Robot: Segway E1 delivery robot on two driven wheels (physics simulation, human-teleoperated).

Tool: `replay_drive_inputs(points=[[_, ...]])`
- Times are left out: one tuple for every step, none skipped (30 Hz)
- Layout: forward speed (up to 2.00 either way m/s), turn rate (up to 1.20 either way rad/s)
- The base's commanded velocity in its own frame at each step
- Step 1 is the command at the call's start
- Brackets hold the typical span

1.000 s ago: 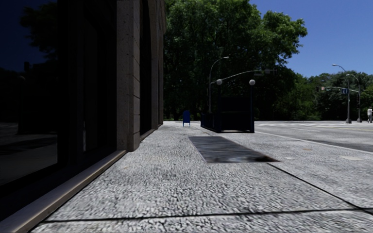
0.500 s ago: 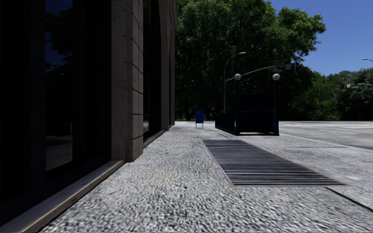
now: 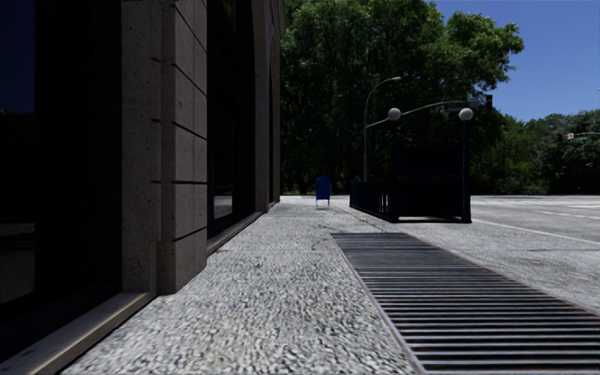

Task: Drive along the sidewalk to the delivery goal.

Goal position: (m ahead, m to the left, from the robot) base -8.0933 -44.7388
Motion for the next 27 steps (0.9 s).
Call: replay_drive_inputs(points=[[2.0, 0.0], [2.0, 0.0], [2.0, 0.0], [2.0, 0.0], [2.0, 0.0], [2.0, 0.0], [2.0, 0.0], [2.0, 0.0], [2.0, 0.0], [2.0, 0.0], [2.0, 0.0], [2.0, 0.0], [2.0, 0.0], [2.0, 0.0], [2.0, 0.0], [2.0, 0.0], [2.0, 0.0], [2.0, 0.0], [2.0, 0.0], [2.0, 0.0], [2.0, 0.0], [2.0, 0.0], [2.0, 0.0], [2.0, 0.0], [2.0, 0.0], [2.0, 0.0], [2.0, 0.0]])
